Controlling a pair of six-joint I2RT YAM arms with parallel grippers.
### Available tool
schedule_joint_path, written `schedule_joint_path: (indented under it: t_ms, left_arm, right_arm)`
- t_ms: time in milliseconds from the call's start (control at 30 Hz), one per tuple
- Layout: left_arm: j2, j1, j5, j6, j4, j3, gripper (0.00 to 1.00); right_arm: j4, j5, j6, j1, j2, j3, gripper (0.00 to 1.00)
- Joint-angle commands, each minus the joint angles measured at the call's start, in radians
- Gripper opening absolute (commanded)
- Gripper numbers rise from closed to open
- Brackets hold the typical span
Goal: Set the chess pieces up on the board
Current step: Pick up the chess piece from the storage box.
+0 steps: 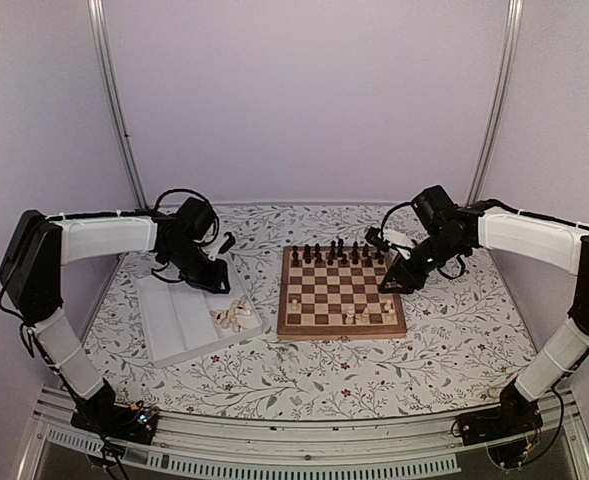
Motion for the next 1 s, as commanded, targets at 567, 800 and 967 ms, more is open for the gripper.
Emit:
schedule_joint_path:
  t_ms: [567, 800, 967]
  left_arm:
    - [0.241, 0.085, -0.212, -0.011, -0.002, 0.234, 0.42]
    - [0.329, 0.097, -0.253, 0.024, 0.057, 0.273, 0.43]
    - [0.358, 0.098, -0.308, 0.040, 0.084, 0.282, 0.44]
  right_arm:
    - [0.022, -0.034, -0.006, -0.002, -0.035, -0.017, 0.43]
    - [0.028, -0.022, -0.006, -0.002, -0.061, -0.032, 0.43]
    - [0.032, -0.022, -0.007, -0.002, -0.071, -0.047, 0.43]
